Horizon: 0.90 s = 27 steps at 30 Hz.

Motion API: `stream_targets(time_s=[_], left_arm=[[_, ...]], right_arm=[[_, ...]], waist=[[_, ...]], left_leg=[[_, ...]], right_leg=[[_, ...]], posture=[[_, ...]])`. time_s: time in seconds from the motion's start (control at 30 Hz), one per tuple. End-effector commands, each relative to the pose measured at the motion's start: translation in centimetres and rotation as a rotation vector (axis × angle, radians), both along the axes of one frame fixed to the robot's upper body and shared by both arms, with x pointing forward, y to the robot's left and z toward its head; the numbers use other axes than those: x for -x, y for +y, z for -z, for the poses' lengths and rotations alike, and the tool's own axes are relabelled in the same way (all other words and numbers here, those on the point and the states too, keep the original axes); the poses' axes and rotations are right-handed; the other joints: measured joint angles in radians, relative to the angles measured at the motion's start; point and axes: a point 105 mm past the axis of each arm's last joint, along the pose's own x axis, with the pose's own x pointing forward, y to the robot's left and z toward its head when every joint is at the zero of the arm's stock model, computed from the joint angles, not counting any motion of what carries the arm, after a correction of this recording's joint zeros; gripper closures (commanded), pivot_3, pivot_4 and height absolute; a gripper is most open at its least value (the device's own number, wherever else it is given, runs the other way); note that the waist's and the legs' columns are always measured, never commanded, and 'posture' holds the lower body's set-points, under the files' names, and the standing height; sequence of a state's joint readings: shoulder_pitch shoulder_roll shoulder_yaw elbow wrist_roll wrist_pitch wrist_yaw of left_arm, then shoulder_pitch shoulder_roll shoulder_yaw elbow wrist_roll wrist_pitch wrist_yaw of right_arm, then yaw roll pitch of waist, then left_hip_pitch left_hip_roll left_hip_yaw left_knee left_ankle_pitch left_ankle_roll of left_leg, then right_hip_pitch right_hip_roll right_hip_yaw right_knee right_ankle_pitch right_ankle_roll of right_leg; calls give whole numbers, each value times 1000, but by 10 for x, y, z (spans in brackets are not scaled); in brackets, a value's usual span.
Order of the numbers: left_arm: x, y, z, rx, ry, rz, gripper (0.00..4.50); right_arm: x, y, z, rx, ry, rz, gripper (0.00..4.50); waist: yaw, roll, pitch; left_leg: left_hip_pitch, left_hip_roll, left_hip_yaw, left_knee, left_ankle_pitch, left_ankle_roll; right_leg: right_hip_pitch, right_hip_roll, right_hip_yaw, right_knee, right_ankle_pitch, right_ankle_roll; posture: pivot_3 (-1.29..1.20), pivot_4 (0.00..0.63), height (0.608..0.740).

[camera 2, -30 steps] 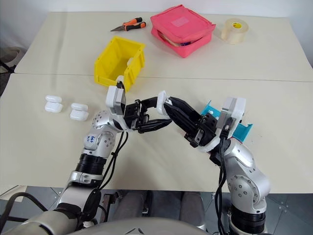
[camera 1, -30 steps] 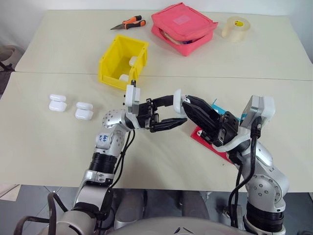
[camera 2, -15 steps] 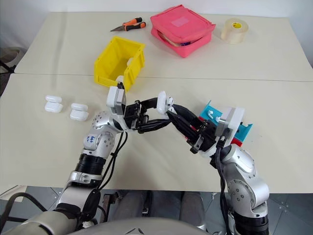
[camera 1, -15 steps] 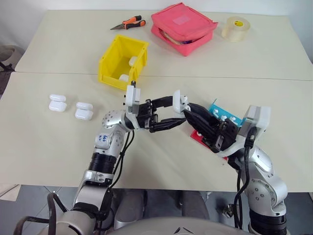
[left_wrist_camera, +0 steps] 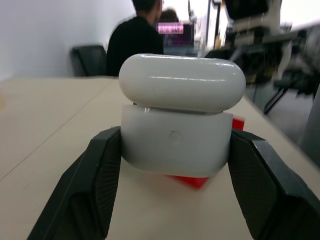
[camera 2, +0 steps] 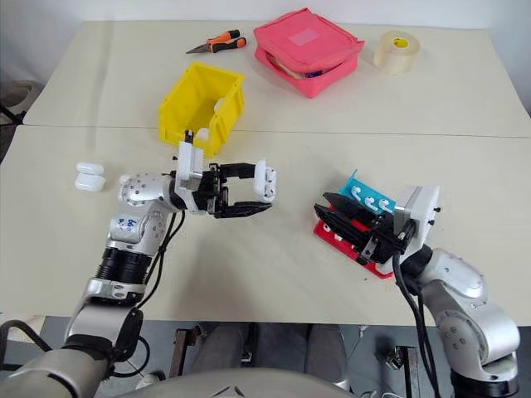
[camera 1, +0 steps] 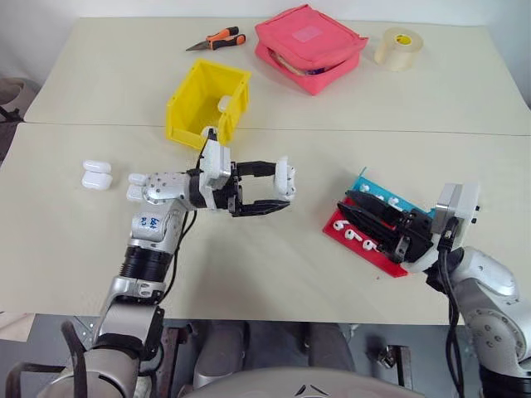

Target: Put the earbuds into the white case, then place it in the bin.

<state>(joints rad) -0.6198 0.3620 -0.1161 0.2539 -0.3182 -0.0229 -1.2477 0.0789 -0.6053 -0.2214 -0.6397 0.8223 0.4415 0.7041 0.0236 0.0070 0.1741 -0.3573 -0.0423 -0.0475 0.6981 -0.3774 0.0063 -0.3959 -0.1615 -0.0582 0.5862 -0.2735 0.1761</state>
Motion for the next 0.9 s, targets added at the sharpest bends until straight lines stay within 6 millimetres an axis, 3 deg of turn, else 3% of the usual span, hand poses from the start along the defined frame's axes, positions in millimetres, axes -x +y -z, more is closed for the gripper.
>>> stream_targets(time_s=[0.03, 0.2, 0.33, 0.6, 0.77, 0.9], left_arm=[[-1, -11, -1, -139, -118, 29, 1688], [4, -28, 4, -180, -131, 66, 1688], [9, -36, 4, -151, -128, 85, 1688], [10, -29, -4, -88, -119, 59, 1688], [10, -20, -11, 1, -52, 21, 1688], [12, -3, -12, 74, 6, -47, 1688]], right_arm=[[3, 22, -18, 83, -81, -115, 4485], [-13, 49, -17, 171, -86, -170, 4485], [-24, 55, -12, 207, -66, -161, 4485], [-15, 16, 14, 245, 26, -87, 4485], [-9, -3, 10, 143, -7, -11, 4485], [4, -12, 0, 84, -98, 24, 3591]], waist=[[-1, 0, 0], [-1, -1, 0], [2, -1, 1], [2, -1, 1], [-1, -1, 1], [-1, -1, 1]], left_leg=[[0, 0, 0, 0, 0, 0], [0, 0, 0, 0, 0, 0], [-2, 0, 0, 0, 0, 1], [-3, 0, -1, 1, 0, 1], [-2, 1, -1, 1, 0, 0], [-1, 1, 0, 1, 0, 0]], right_leg=[[0, 0, 0, 0, 0, 0], [0, 0, 0, 0, 0, 0], [-1, 0, -1, -1, 0, 0], [-1, 0, -3, -1, 0, 0], [-1, 0, -2, 0, 0, 0], [-1, 0, -2, 0, 0, 0]], posture=[[0, 150, 740], [0, 150, 740], [0, 150, 740], [0, 150, 740], [0, 150, 740], [0, 150, 740]])
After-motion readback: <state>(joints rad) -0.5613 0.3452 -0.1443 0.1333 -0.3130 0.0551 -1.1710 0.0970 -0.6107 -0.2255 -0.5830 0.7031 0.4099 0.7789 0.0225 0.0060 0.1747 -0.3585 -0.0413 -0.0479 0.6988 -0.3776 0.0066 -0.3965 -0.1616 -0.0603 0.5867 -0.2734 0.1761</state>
